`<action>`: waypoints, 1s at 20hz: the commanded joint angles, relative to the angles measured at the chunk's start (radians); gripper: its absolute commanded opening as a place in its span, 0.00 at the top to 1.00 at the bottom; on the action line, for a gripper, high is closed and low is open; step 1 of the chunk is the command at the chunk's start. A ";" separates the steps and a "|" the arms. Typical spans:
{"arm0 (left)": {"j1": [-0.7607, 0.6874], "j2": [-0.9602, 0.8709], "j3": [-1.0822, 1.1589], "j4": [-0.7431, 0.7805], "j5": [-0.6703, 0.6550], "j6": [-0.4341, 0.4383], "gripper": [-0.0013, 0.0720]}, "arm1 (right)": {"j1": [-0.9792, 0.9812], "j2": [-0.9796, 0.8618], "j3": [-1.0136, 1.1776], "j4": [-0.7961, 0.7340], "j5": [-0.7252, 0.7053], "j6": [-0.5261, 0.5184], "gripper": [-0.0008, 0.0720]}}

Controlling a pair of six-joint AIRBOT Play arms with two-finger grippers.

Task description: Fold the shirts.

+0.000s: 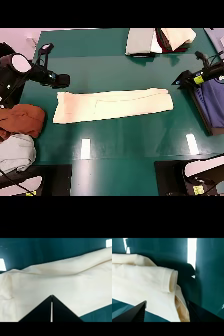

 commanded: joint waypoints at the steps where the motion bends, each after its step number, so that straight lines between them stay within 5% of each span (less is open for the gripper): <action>1: -0.069 0.000 0.003 -0.013 0.000 0.002 0.95 | -0.001 -0.038 -0.077 0.011 0.001 -0.026 0.17; 8: -0.220 -0.012 0.003 -0.012 0.094 -0.009 0.95 | 0.063 -0.039 -0.271 0.012 -0.183 -0.051 0.18; 11: -0.265 -0.052 0.003 -0.013 0.115 -0.032 0.95 | 0.104 -0.038 -0.260 0.011 -0.200 -0.087 0.60; 12: -0.280 -0.078 0.003 -0.021 0.134 -0.032 0.95 | 0.121 -0.035 -0.246 0.011 -0.198 -0.111 0.87; 13: -0.292 -0.105 0.003 -0.040 0.160 -0.032 0.95 | 0.132 -0.029 -0.229 0.010 -0.194 -0.124 0.96; 17: -0.328 -0.235 0.009 -0.145 0.333 -0.031 0.95 | 0.156 0.071 -0.153 0.012 -0.184 -0.122 0.97; 20: -0.350 -0.359 0.084 -0.177 0.319 -0.022 0.95 | 0.177 0.179 -0.073 0.101 -0.172 -0.094 0.97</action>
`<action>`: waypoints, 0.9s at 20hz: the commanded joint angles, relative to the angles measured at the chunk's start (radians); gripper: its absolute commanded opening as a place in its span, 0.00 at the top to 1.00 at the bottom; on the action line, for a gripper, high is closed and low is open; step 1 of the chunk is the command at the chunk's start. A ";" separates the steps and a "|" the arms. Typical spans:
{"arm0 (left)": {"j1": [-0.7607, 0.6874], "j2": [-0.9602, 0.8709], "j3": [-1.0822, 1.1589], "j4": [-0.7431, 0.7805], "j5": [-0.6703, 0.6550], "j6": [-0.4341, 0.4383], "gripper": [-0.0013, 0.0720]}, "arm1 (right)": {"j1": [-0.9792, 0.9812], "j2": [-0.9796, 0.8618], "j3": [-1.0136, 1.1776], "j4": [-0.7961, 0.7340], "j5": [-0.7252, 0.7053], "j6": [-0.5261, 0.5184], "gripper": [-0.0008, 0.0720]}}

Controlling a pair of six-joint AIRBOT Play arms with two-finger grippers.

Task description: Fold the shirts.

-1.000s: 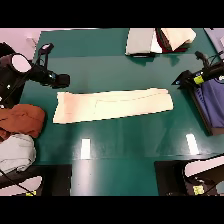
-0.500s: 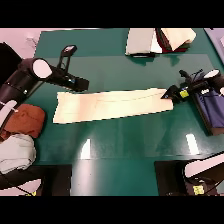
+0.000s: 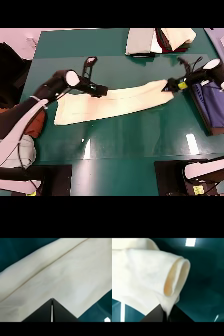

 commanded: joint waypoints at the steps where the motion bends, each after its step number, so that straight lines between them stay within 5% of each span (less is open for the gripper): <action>1: -0.034 -0.135 0.075 -0.050 0.043 0.013 0.95 | 0.032 0.116 0.086 0.120 0.009 0.023 0.97; 13: -0.090 -0.281 0.209 -0.066 0.040 0.025 0.95 | 0.347 0.190 0.317 0.186 -0.018 0.119 0.97; 18: -0.029 -0.263 0.262 -0.031 -0.071 0.026 0.95 | 0.414 0.190 0.317 0.186 -0.030 0.129 0.97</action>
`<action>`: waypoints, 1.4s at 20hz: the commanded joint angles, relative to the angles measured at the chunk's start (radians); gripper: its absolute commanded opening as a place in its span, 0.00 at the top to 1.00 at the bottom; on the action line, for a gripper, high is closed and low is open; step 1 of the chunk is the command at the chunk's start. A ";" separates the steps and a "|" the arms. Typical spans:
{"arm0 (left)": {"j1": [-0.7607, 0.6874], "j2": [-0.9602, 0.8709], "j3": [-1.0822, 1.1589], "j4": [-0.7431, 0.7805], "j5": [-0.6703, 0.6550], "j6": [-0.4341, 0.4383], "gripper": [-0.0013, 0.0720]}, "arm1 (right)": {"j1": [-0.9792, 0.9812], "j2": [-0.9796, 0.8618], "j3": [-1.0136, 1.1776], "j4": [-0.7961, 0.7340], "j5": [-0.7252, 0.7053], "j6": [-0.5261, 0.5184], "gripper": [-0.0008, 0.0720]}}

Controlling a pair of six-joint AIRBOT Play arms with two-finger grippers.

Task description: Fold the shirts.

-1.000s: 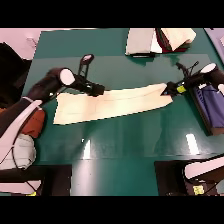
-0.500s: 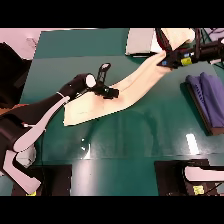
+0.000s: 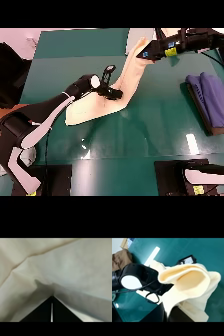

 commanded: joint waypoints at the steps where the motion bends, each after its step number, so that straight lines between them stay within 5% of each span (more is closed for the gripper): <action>1: 0.062 0.033 0.039 0.025 -0.084 0.000 0.95 | 0.056 0.000 0.006 0.002 -0.014 0.011 0.97; 9: 0.388 0.483 0.040 0.299 -0.210 0.000 0.95 | 0.384 -0.127 0.006 0.034 -0.252 0.007 0.96; 11: 0.457 0.602 0.040 0.367 -0.209 0.000 0.95 | 0.511 -0.213 0.009 0.139 -0.413 -0.093 0.94; 12: 0.482 0.650 0.040 0.388 -0.209 0.000 0.95 | 0.569 -0.256 0.014 0.195 -0.492 -0.155 0.65; 13: 0.505 0.692 0.040 0.399 -0.210 0.000 0.95 | 0.610 -0.292 0.039 0.204 -0.523 -0.171 0.51; 18: 0.530 0.777 0.039 0.391 -0.260 0.007 0.95 | 0.566 -0.309 0.129 -0.008 -0.408 -0.124 0.55; 22: 0.519 0.774 0.038 0.330 -0.284 0.009 0.95 | 0.368 -0.278 0.124 -0.202 -0.166 -0.001 0.55; 27: 0.429 0.774 0.036 0.328 -0.278 0.035 0.95 | 0.122 -0.278 -0.074 -0.206 -0.048 0.027 0.56; 28: 0.418 0.774 0.036 0.325 -0.278 0.034 0.95 | 0.087 -0.278 -0.132 -0.204 -0.074 0.027 0.47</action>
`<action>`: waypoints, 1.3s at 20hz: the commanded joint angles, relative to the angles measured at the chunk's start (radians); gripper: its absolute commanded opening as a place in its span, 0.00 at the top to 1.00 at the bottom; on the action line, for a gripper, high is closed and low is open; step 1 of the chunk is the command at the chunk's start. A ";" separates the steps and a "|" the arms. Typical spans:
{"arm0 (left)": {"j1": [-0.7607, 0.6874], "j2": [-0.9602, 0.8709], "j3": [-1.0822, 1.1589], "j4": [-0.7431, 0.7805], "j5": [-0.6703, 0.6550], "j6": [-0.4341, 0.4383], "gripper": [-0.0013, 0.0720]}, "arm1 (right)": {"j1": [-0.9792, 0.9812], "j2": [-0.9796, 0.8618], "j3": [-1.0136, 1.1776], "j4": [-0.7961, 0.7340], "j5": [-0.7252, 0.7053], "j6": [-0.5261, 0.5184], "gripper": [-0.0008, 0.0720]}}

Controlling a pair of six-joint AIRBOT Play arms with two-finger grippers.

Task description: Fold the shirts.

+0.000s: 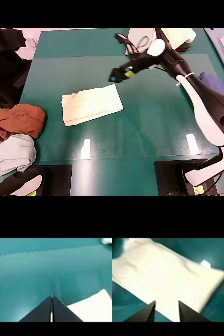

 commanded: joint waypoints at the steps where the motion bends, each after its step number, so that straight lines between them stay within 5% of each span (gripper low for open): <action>1: -0.043 0.002 0.000 -0.009 -0.002 0.007 0.95 | -0.138 -0.001 -0.163 -0.019 0.011 0.021 0.27; 2: -0.043 0.002 0.000 -0.024 -0.002 0.006 0.95 | -0.155 -0.008 -0.207 0.010 -0.023 0.021 0.20; 8: -0.043 0.002 0.000 -0.035 0.000 0.006 0.95 | -0.115 -0.153 -0.231 0.266 -0.086 0.008 0.20; 12: -0.043 0.002 0.000 -0.056 -0.003 0.006 0.95 | 0.001 -0.273 -0.112 0.292 -0.101 0.009 0.21; 15: -0.043 0.002 0.000 -0.093 -0.003 0.007 0.95 | 0.082 -0.339 -0.017 0.288 -0.111 0.008 0.55; 17: -0.043 0.002 -0.001 -0.108 -0.003 0.007 0.95 | 0.109 -0.345 0.024 0.286 -0.136 -0.042 0.97; 26: -0.299 0.000 -0.041 -0.105 0.056 0.015 0.95 | -0.195 -0.070 0.087 -0.039 -0.124 -0.010 0.97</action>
